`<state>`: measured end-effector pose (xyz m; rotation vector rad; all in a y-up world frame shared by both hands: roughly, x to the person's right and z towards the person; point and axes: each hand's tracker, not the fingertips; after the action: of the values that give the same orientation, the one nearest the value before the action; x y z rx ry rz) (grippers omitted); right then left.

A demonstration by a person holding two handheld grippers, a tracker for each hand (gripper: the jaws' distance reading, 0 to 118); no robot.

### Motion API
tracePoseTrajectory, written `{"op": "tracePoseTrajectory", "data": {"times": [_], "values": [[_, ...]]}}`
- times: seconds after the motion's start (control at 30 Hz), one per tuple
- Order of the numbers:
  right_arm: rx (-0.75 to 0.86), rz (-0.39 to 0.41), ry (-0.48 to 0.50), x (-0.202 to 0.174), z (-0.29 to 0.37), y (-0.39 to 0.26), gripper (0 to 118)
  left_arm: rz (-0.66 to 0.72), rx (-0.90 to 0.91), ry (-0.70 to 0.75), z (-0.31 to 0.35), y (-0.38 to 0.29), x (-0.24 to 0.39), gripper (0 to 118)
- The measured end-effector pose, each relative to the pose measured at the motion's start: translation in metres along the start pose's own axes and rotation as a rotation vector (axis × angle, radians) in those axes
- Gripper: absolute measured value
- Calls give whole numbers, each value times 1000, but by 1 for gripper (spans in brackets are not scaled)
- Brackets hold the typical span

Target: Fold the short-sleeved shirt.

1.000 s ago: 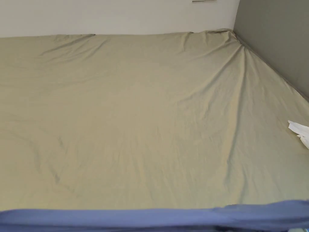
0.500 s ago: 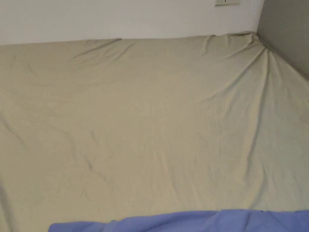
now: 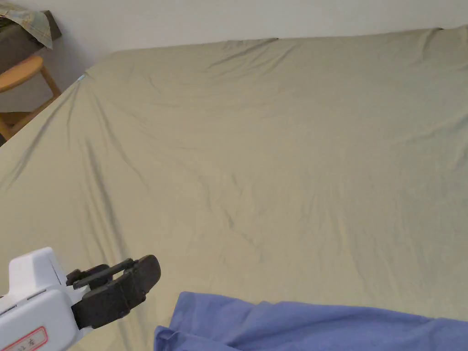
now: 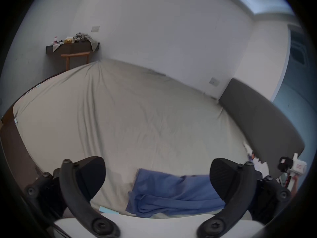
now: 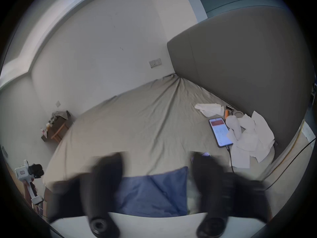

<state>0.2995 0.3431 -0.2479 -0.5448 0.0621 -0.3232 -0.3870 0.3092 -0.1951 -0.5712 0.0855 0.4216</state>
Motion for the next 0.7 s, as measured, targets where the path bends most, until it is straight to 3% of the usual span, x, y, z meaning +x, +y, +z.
{"op": "tracePoseTrajectory", "data": {"times": [0.07, 0.17, 0.2, 0.3, 0.4, 0.43, 0.47, 0.5, 0.53, 0.6, 0.7], "values": [[2, 25, -64, -11, 0, 1, 0, -46, 27, 34, -3, -6, 4, 1], [-6, 59, -51, -22, -2, -1, 0, -52, -133, 10, -24, -17, 7, 0], [-9, 23, -22, -12, -6, -9, 0, -59, -144, 6, -32, -24, 10, 0], [-28, 17, -9, -5, -8, -13, 0, -28, -238, 14, -69, -44, -6, 0], [-49, 80, -25, -8, -10, -14, 0, 14, -277, 23, -95, -56, -22, 0], [-60, 90, -30, -6, -11, -14, 0, 8, -279, 29, -102, -59, -31, 8], [-70, 128, -40, -15, -12, -15, 0, 11, -287, 44, -106, -60, -38, 37], [-71, 128, -41, -18, -13, -17, 0, 28, -301, 39, -110, -61, -44, 83], [-76, 122, -41, -18, -14, -18, 0, 41, -320, 12, -116, -64, -51, 118], [-90, 96, -28, -2, -16, -21, 0, 89, -311, -30, -121, -66, -58, 110], [-98, 92, -32, 8, -19, -24, 0, 144, -459, -77, -136, -73, -58, 110]]}}
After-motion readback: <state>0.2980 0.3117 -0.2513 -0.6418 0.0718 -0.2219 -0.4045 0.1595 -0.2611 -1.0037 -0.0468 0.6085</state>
